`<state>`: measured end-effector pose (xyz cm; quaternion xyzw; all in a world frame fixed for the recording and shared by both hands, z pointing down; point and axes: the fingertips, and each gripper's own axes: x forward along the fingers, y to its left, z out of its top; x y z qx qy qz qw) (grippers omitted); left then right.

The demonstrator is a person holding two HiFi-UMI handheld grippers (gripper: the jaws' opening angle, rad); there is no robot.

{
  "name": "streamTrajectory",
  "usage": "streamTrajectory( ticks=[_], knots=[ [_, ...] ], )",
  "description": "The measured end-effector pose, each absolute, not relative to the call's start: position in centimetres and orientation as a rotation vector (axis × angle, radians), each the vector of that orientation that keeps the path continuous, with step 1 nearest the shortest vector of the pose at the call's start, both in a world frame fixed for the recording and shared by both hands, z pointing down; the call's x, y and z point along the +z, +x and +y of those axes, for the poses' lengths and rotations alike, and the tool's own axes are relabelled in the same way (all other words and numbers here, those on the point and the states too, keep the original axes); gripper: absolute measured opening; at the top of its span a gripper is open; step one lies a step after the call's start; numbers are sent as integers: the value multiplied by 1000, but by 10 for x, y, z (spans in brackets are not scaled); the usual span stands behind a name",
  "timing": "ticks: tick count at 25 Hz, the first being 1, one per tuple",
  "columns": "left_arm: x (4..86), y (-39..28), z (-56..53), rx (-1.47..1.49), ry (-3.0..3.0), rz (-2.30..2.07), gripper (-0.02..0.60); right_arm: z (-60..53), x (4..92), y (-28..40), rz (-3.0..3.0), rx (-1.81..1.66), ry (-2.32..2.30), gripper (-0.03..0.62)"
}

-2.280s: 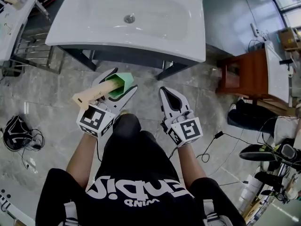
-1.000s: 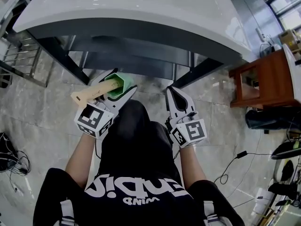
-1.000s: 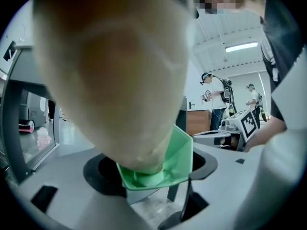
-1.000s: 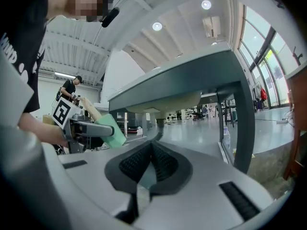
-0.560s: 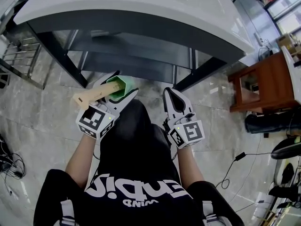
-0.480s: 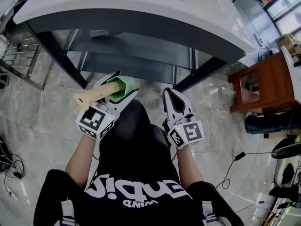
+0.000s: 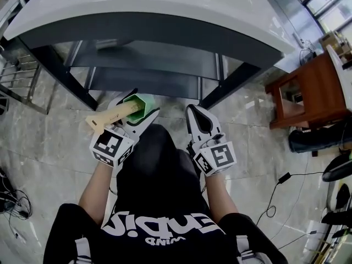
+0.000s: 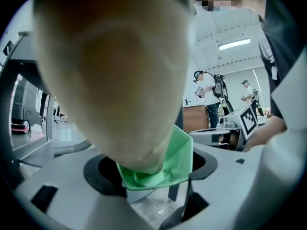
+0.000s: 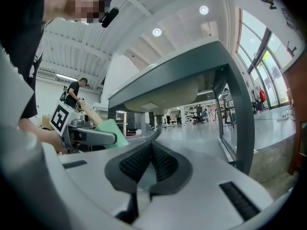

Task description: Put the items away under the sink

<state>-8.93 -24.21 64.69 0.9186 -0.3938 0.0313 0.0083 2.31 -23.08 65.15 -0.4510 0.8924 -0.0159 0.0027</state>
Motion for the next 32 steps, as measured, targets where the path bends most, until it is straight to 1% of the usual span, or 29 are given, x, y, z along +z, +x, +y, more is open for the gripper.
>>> streamTrajectory(
  ticks=[9,18,32],
  knots=[
    [662,-71,-251,138,2859,-1221,348,-228,658,36,2794,-67,-1432,18],
    [674,-53,-282,205,2870,-1199,348,-238,656,53,2760,-69,-1483,18],
    [686,-56,-356,346,2860,-1259,348,-253,662,37,2778,-84,-1460,18]
  ],
)
